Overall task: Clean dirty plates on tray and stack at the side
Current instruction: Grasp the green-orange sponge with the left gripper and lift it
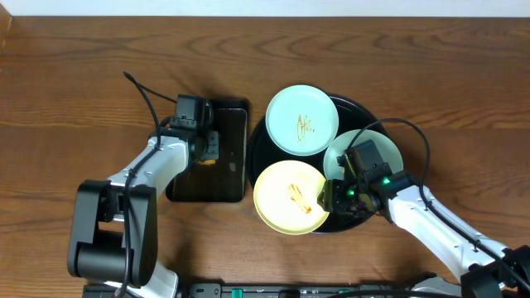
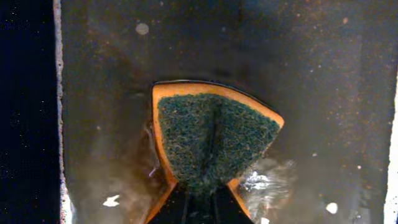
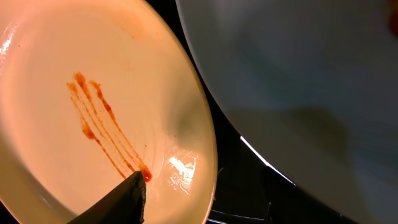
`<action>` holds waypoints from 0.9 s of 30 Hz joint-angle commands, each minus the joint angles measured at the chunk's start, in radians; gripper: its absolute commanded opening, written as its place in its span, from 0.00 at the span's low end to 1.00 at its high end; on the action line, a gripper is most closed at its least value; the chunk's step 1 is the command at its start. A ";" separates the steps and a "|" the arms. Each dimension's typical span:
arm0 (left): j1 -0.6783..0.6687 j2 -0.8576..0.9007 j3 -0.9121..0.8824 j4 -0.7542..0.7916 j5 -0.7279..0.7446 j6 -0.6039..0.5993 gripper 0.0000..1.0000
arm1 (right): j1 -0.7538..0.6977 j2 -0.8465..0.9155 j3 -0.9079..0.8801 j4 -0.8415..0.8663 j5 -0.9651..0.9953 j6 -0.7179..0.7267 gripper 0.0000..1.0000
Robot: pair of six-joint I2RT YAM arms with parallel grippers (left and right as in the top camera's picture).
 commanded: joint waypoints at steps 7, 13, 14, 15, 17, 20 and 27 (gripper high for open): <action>-0.002 -0.124 -0.015 -0.036 0.075 -0.006 0.08 | 0.010 0.004 0.013 -0.001 -0.002 0.012 0.57; -0.002 -0.257 -0.015 -0.036 0.180 -0.006 0.07 | 0.010 0.004 0.013 -0.002 -0.002 0.012 0.57; -0.002 -0.271 -0.015 -0.036 0.182 -0.009 0.08 | 0.010 0.004 0.013 -0.002 -0.002 0.012 0.57; -0.002 -0.284 -0.015 -0.036 0.183 -0.009 0.08 | 0.010 0.004 0.013 -0.002 -0.002 0.012 0.57; -0.002 -0.313 -0.015 -0.035 0.183 -0.009 0.07 | 0.010 0.004 0.013 -0.001 -0.002 0.012 0.57; -0.002 -0.373 -0.015 -0.031 0.183 -0.008 0.07 | 0.010 0.004 0.013 -0.002 -0.002 0.012 0.57; -0.002 -0.550 -0.015 0.068 0.182 -0.008 0.08 | 0.010 0.004 0.013 -0.001 -0.001 0.012 0.57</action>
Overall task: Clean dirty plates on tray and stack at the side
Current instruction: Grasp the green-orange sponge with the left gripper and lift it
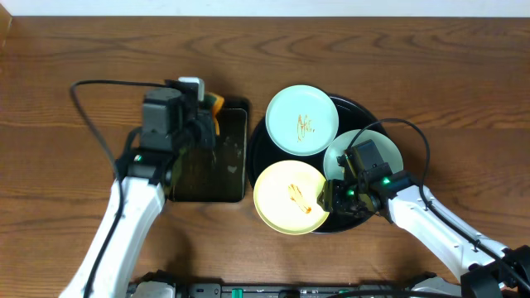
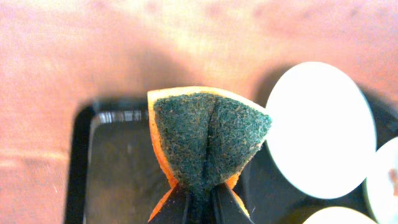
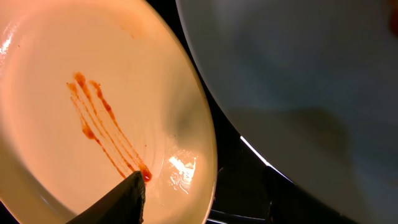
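Observation:
My left gripper (image 2: 199, 205) is shut on a folded orange sponge (image 2: 208, 143), its green scouring side facing the camera. It hangs in the air over the far end of the black rectangular tray (image 2: 118, 168). Overhead, the left gripper (image 1: 207, 117) and sponge (image 1: 216, 103) sit at that tray's top edge. A yellow plate (image 1: 286, 197) with red sauce streaks (image 3: 102, 130) lies on the round black tray (image 1: 354, 106). My right gripper (image 3: 205, 199) stands open astride the yellow plate's right rim; its fingertip (image 3: 118, 199) is over the plate. A pale green plate (image 1: 302, 120) also bears sauce.
A second pale green plate (image 1: 377, 149) lies at the round tray's right, partly under my right arm, and fills the upper right of the right wrist view (image 3: 298, 62). The rectangular tray (image 1: 224, 174) looks wet. Wooden table (image 1: 66, 50) surrounds both trays.
My left gripper, then low in the wet rectangular tray with the sponge, now holds it well above the tray's far end. The left arm has swung upright. The right gripper has not moved.

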`<action>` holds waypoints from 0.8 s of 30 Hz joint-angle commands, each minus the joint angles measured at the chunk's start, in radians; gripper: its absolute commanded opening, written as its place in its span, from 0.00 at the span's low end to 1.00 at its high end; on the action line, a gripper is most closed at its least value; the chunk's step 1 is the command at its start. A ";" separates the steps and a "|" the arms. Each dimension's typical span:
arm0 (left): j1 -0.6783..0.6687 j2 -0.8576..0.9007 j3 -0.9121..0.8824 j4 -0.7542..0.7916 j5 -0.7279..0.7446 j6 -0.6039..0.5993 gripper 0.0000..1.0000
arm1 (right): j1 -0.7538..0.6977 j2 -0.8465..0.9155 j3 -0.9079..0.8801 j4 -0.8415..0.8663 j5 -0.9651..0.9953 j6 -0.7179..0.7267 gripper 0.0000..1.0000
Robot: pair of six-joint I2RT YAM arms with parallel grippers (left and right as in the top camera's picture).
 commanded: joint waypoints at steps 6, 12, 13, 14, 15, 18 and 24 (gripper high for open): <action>-0.002 -0.149 0.000 0.085 0.016 -0.007 0.08 | 0.010 0.004 0.013 -0.001 -0.001 0.012 0.59; -0.002 -0.186 0.000 0.130 0.016 -0.007 0.08 | 0.010 0.004 0.013 0.000 -0.001 0.012 0.59; -0.002 -0.188 0.000 0.135 0.016 -0.007 0.08 | 0.010 0.004 0.013 -0.001 -0.001 0.012 0.59; -0.002 -0.191 0.000 0.139 0.016 -0.007 0.07 | 0.010 0.004 0.013 -0.001 -0.001 0.012 0.59; -0.002 -0.193 0.000 0.140 0.016 -0.007 0.07 | 0.010 0.004 0.013 0.000 -0.001 0.012 0.59; -0.002 -0.194 0.000 0.140 0.016 -0.007 0.08 | 0.010 0.004 0.013 -0.001 -0.001 0.012 0.59; -0.002 -0.194 0.000 0.139 0.016 -0.007 0.08 | 0.010 0.004 0.013 -0.001 -0.001 0.012 0.59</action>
